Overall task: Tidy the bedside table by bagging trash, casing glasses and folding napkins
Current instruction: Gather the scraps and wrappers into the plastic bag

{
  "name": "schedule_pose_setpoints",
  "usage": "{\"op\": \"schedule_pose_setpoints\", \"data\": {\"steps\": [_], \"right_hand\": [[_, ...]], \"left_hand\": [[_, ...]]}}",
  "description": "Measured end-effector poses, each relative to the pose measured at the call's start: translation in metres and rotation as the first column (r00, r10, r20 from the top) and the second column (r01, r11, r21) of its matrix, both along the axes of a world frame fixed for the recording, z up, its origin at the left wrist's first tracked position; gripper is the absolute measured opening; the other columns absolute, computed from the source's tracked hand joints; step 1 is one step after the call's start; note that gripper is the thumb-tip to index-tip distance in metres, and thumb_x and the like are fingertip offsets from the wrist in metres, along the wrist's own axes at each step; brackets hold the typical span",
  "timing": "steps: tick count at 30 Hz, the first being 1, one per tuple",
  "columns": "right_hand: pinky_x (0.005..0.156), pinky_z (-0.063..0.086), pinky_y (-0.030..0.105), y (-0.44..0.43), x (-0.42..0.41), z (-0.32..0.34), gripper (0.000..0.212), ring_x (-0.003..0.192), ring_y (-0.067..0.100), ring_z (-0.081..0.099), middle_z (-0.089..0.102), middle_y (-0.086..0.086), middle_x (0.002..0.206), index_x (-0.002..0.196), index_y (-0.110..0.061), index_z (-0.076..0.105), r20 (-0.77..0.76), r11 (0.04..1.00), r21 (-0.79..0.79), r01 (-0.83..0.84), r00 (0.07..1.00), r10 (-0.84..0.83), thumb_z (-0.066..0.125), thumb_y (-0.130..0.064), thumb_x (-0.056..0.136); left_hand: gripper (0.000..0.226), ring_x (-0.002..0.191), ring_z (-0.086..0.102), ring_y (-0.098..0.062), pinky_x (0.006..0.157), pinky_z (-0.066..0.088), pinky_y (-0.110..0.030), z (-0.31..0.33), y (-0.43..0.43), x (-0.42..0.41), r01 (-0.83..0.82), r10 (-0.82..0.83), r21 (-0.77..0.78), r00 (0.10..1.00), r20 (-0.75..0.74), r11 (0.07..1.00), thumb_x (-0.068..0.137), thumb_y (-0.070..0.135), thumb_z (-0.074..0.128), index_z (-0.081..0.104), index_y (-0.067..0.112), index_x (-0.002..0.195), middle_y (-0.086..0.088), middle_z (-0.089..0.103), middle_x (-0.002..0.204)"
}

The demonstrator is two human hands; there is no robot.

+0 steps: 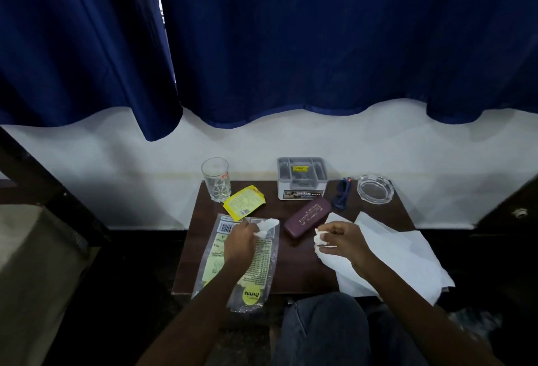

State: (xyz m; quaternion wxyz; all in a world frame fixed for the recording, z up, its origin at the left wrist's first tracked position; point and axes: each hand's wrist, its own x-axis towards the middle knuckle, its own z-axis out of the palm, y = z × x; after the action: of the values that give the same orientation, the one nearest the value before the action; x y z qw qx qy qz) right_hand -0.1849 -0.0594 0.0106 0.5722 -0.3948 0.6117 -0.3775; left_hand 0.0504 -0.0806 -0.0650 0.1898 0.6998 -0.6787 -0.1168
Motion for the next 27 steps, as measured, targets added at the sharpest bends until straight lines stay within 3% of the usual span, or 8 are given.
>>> {"op": "schedule_pose_setpoints", "data": {"steps": [3, 6, 9, 11, 15, 21, 24, 27], "right_hand": [[0.055, 0.057, 0.022, 0.005, -0.006, 0.006, 0.012, 0.059, 0.016, 0.068, 0.066, 0.017, 0.082, 0.093, 0.007, 0.064, 0.082, 1.000, -0.005, 0.003, 0.997, -0.002, 0.060, 0.010, 0.081], [0.059, 0.059, 0.026, 0.009, -0.011, 0.016, 0.011, 0.073, 0.027, 0.066, 0.063, 0.022, 0.089, 0.085, 0.006, 0.061, 0.148, 1.000, -0.020, -0.009, 0.989, 0.012, 0.058, 0.015, 0.080], [0.068, 0.061, 0.036, 0.010, -0.017, 0.026, 0.023, 0.081, 0.032, 0.063, 0.059, 0.019, 0.089, 0.080, -0.003, 0.058, 0.184, 0.999, -0.039, -0.021, 0.982, 0.028, 0.059, 0.020, 0.076], [0.073, 0.060, 0.040, 0.012, -0.023, 0.034, 0.037, 0.082, 0.028, 0.062, 0.055, 0.013, 0.089, 0.094, -0.008, 0.060, 0.224, 0.998, -0.059, -0.032, 0.974, 0.045, 0.058, 0.022, 0.074], [0.076, 0.059, 0.035, 0.018, -0.044, 0.052, 0.059, 0.091, 0.025, 0.063, 0.061, 0.008, 0.106, 0.126, -0.011, 0.055, 0.294, 0.993, -0.087, -0.084, 0.950, 0.106, 0.058, 0.020, 0.076], [0.071, 0.060, 0.029, 0.038, -0.110, 0.060, 0.024, 0.076, 0.025, 0.068, 0.066, 0.017, 0.089, 0.104, 0.009, 0.063, 0.109, 0.995, -0.091, -0.043, 0.993, 0.053, 0.062, 0.009, 0.080], [0.059, 0.059, 0.025, 0.049, -0.159, 0.057, 0.014, 0.057, 0.016, 0.065, 0.062, 0.015, 0.077, 0.094, 0.003, 0.064, 0.015, 0.995, -0.069, 0.074, 0.997, -0.073, 0.059, 0.009, 0.082], [0.046, 0.054, 0.024, 0.064, -0.219, 0.045, 0.013, 0.049, 0.015, 0.061, 0.057, 0.015, 0.077, 0.081, -0.006, 0.060, -0.165, 0.970, -0.012, 0.244, 0.956, -0.242, 0.055, 0.006, 0.084]], "left_hand": [[0.014, 0.088, 0.062, -0.021, 0.075, 0.047, -0.033, 0.020, -0.004, -0.014, -0.116, 0.127, 0.054, 0.906, -0.404, 0.992, 0.079, 0.011, 0.065, 0.063, 0.010, 0.093, -0.005, 0.068, 0.093], [0.023, 0.075, 0.060, -0.020, 0.071, 0.050, -0.032, 0.052, -0.005, -0.039, -0.081, 0.159, 0.141, 0.659, -0.735, 0.987, 0.074, 0.002, 0.071, 0.054, 0.013, 0.085, -0.006, 0.063, 0.083], [0.020, 0.057, 0.059, -0.011, 0.053, 0.053, -0.020, 0.076, 0.000, -0.065, 0.052, 0.188, 0.228, 0.407, -0.894, 0.972, 0.081, -0.001, 0.066, 0.052, 0.013, 0.079, -0.008, 0.058, 0.075], [0.015, 0.048, 0.060, -0.004, 0.050, 0.054, -0.017, 0.088, 0.004, -0.082, 0.145, 0.234, 0.282, 0.280, -0.931, 0.948, 0.083, 0.000, 0.064, 0.056, 0.012, 0.079, -0.007, 0.058, 0.070], [0.006, 0.048, 0.059, -0.002, 0.054, 0.053, -0.016, 0.101, 0.012, -0.117, 0.284, 0.274, 0.356, 0.288, -0.917, 0.890, 0.086, 0.009, 0.063, 0.062, 0.015, 0.084, -0.001, 0.062, 0.062], [0.018, 0.074, 0.062, -0.014, 0.067, 0.053, -0.020, 0.116, 0.027, -0.181, 0.416, 0.298, 0.424, 0.335, -0.894, 0.804, 0.096, 0.024, 0.048, 0.062, 0.013, 0.092, -0.001, 0.064, 0.086], [0.021, 0.086, 0.064, -0.020, 0.081, 0.051, -0.029, 0.113, 0.032, -0.205, 0.467, 0.254, 0.432, 0.396, -0.882, 0.772, 0.096, 0.022, 0.044, 0.058, 0.014, 0.110, -0.003, 0.063, 0.105], [0.020, 0.091, 0.065, -0.020, 0.084, 0.050, -0.030, 0.110, 0.040, -0.225, 0.479, 0.184, 0.411, 0.451, -0.873, 0.776, 0.095, 0.017, 0.045, 0.062, 0.017, 0.106, -0.004, 0.065, 0.110]]}}
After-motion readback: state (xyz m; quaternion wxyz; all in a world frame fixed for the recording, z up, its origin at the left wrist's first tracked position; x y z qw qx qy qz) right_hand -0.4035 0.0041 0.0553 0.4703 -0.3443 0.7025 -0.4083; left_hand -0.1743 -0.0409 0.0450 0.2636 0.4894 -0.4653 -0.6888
